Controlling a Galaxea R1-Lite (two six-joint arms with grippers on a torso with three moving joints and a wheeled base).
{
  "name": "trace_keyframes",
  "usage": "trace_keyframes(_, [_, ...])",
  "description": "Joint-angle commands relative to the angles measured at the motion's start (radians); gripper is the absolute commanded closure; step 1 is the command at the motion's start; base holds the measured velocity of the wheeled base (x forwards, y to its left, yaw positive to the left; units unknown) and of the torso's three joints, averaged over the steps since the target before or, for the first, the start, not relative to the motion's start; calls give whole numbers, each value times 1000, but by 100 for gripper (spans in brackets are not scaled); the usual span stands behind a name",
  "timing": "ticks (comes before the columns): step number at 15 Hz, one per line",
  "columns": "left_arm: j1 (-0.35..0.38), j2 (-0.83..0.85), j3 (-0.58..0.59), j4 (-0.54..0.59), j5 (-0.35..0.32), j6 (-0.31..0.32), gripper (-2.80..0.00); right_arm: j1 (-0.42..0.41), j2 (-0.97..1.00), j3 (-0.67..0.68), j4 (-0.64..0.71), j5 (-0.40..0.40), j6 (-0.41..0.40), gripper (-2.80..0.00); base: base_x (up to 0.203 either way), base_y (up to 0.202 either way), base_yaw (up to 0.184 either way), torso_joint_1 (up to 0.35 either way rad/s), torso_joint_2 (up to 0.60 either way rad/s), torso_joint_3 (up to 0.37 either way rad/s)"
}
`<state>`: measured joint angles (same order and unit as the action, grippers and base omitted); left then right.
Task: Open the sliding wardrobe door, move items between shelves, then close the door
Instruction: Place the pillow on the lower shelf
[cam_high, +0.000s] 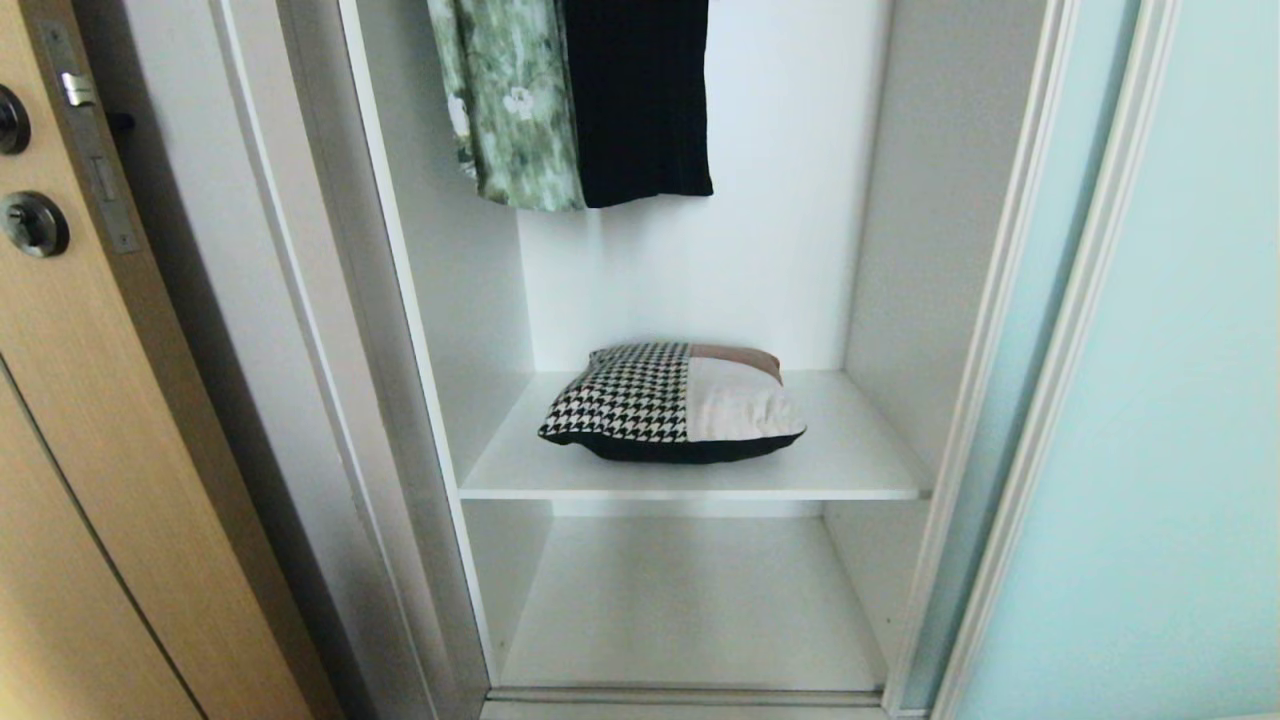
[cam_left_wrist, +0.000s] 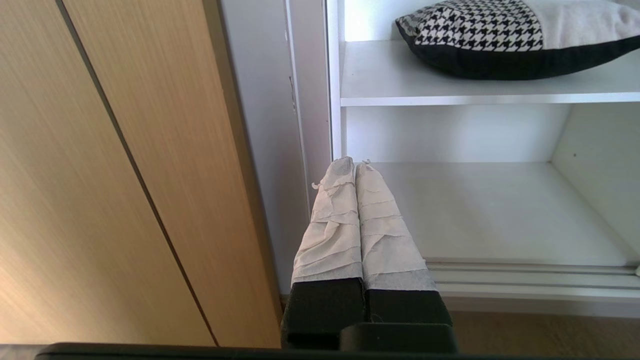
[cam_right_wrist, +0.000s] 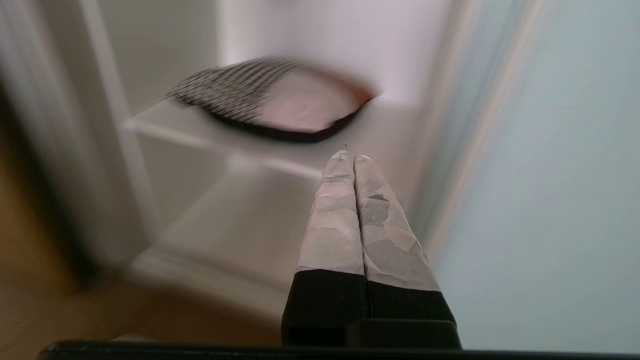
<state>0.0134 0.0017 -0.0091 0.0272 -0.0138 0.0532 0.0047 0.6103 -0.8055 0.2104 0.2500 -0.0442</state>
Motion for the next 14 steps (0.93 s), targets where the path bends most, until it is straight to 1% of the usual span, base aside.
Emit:
trace_keyframes(1, [0, 1, 0, 0, 0, -1, 0, 20, 319, -130, 14, 66, 34, 0, 0, 0, 0, 0, 0, 0])
trace_keyframes(3, [0, 1, 0, 0, 0, -1, 0, 85, 489, -266, 39, 97, 87, 0, 0, 0, 0, 0, 0, 0])
trace_keyframes(5, [0, 1, 0, 0, 0, 0, 0, 160, 635, -398, 93, 107, 132, 0, 0, 0, 0, 0, 0, 0])
trace_keyframes(6, [0, 1, 0, 0, 0, 0, 0, 197, 705, -440, 114, 106, 152, 0, 0, 0, 0, 0, 0, 0])
trace_keyframes(9, [0, 1, 0, 0, 0, -1, 0, 332, 875, -494, 130, 64, 239, 0, 0, 0, 0, 0, 0, 0])
trace_keyframes(12, [0, 1, 0, 0, 0, 0, 0, 397, 1007, -507, 127, 47, 283, 0, 0, 0, 0, 0, 0, 0])
trace_keyframes(14, [0, 1, 0, 0, 0, 0, 0, 427, 1096, -551, 127, 45, 345, 0, 0, 0, 0, 0, 0, 0])
